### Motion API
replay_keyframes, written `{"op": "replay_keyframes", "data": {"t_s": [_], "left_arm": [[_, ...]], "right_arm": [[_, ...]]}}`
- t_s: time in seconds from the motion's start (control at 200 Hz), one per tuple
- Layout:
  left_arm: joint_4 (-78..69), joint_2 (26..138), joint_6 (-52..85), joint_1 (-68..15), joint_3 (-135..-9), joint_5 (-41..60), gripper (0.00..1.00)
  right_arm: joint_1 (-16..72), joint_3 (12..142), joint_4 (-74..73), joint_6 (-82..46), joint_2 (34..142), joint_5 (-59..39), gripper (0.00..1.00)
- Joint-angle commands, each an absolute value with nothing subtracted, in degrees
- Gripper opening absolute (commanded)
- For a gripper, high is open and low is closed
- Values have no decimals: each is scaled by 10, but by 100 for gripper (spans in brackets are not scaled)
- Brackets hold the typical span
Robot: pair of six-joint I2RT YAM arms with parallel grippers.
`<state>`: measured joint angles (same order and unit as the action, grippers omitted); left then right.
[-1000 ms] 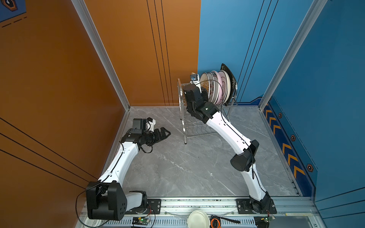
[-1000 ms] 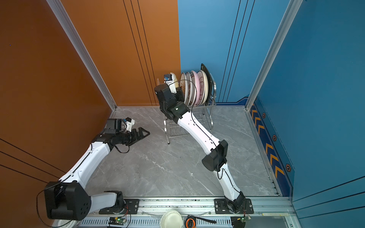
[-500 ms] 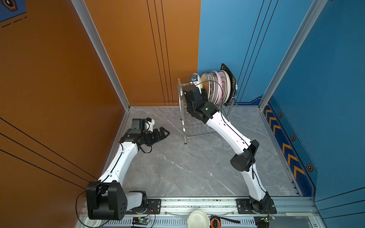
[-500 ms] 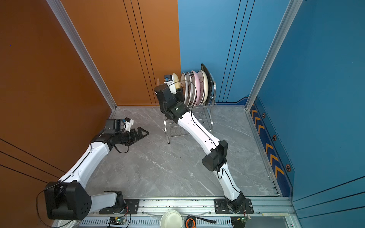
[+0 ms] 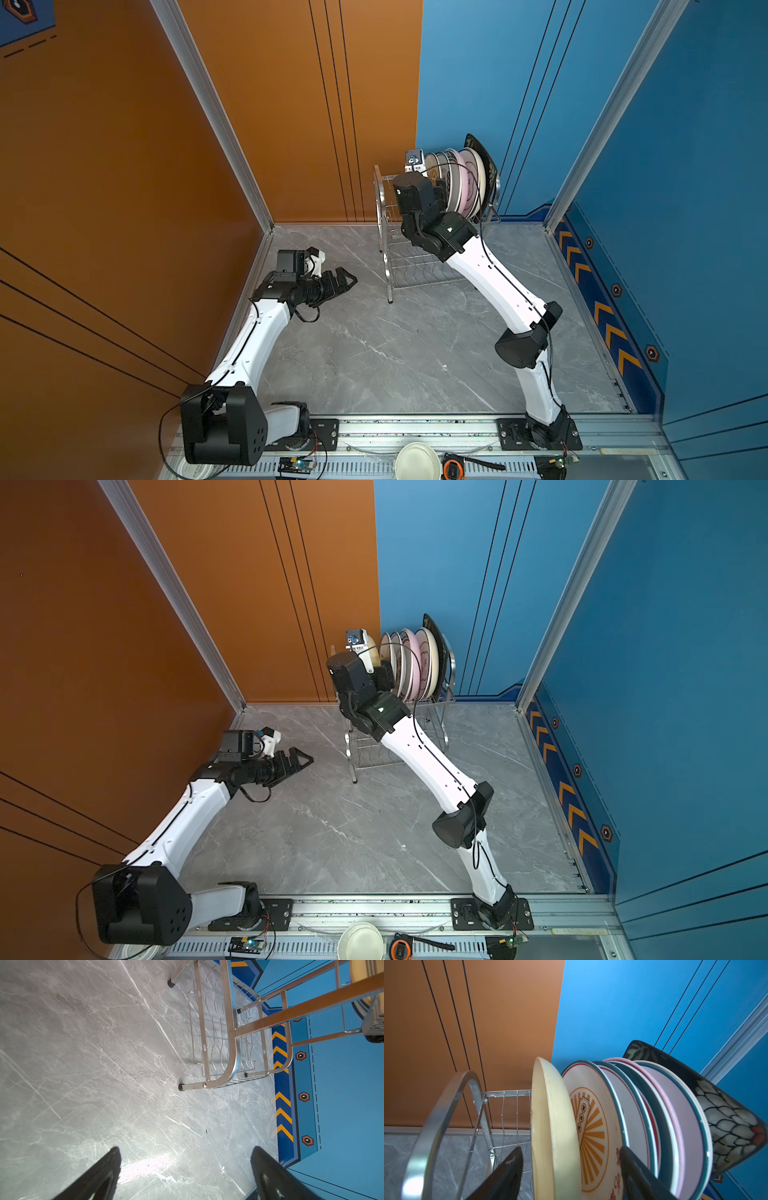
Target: Load the plates into the dish rack
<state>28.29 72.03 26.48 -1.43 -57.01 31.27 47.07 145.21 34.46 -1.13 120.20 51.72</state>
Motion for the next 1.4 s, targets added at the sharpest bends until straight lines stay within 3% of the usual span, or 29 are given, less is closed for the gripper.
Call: {"op": "replay_keyframes", "data": {"t_s": [0.0, 0.245, 0.636, 0.791, 1.131, 1.396], "left_arm": [[280, 703, 269, -21, -561, 296, 98], [279, 698, 267, -30, -562, 282, 98], [250, 695, 224, -39, -552, 241, 98], [217, 693, 198, -40, -530, 209, 98], [59, 687, 129, -22, -453, 112, 98], [-116, 716, 69, -1, -383, 55, 98]], "right_arm": [[477, 1433, 380, -37, 1152, 487, 79], [495, 1344, 427, -100, 1062, 431, 87], [454, 1050, 436, -179, 861, 298, 99], [406, 910, 393, -187, 786, 239, 100], [199, 635, 253, -143, 661, 122, 100], [72, 465, 81, -81, 639, 113, 100]]}}
